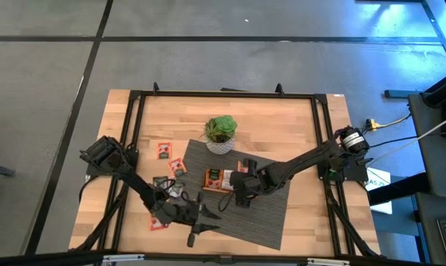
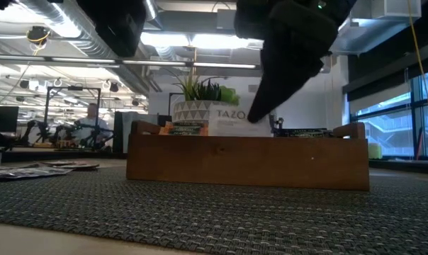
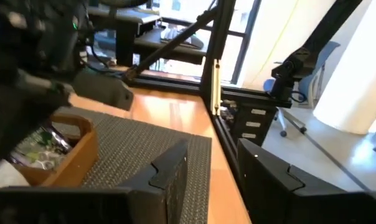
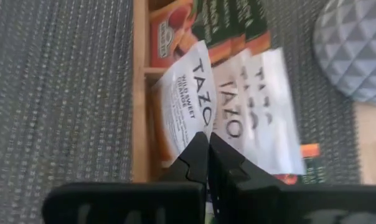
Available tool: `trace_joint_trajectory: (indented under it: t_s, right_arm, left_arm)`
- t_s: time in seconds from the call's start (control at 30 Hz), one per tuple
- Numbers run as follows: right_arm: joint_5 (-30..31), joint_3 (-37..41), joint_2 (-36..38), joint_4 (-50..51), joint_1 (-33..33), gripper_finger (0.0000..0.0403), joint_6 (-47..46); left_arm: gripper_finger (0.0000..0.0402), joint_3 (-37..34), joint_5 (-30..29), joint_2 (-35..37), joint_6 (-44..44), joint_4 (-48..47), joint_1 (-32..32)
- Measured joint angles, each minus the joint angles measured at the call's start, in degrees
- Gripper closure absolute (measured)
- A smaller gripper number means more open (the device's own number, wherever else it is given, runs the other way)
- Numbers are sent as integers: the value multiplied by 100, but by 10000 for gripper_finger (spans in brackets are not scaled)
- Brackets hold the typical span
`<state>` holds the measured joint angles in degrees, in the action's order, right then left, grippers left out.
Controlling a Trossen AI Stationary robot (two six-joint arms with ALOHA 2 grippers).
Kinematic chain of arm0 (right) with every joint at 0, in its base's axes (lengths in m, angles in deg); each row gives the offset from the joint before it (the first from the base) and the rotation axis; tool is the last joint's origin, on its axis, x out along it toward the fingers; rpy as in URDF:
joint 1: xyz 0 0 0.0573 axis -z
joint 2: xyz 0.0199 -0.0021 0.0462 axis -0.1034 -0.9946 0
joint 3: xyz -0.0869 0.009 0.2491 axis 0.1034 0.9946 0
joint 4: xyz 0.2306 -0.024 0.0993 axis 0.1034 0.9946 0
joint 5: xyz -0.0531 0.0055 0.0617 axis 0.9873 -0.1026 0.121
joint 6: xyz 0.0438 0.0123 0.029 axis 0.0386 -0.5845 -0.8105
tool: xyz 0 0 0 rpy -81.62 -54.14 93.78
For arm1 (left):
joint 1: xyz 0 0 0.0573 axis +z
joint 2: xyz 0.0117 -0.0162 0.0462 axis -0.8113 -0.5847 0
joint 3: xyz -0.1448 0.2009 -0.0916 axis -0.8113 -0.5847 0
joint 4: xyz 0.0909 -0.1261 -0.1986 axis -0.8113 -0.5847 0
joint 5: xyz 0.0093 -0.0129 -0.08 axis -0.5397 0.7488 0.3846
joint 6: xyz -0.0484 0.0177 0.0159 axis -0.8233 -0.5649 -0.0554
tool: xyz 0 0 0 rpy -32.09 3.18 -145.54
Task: Pick & Place Tea
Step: Put the white tea bag into the middle of the wooden organizer, then put the orange tea bag into the left section of the wooden organizer
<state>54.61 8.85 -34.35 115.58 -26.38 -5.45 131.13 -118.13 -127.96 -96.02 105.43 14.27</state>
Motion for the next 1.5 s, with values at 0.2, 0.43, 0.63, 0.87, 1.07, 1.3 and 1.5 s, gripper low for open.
trace_joint_trajectory:
  t_s: [0.2, 0.43, 0.63, 0.87, 1.07, 1.3, 1.5]
  right_arm:
    - [110, -159, 4, 171, 2, 397, 227]
    - [51, -157, 4, 415, 0, 363, 321]
    - [74, -157, 8, 384, 3, 294, 161]
    - [523, -154, 173, 311, -112, 259, 66]
    - [343, -154, 131, -193, -358, 258, 73]
    - [299, -148, 129, -1421, -556, 258, 398]
    - [298, -150, 129, -2118, -592, 258, 387]
  left_arm:
    - [269, 0, 452, 0, -607, -423, 69]
    - [267, 0, 884, 12, -1035, -664, 80]
    - [270, 0, 1002, 704, -1576, -2235, 30]
    - [266, 4, 669, 1659, -3599, -5093, -430]
    - [270, 4, 905, 1836, -5809, -6683, -1057]
    - [266, 241, 936, 1836, -7249, -7509, -1765]
    - [267, 814, 1228, 1619, -8385, -8815, -2172]
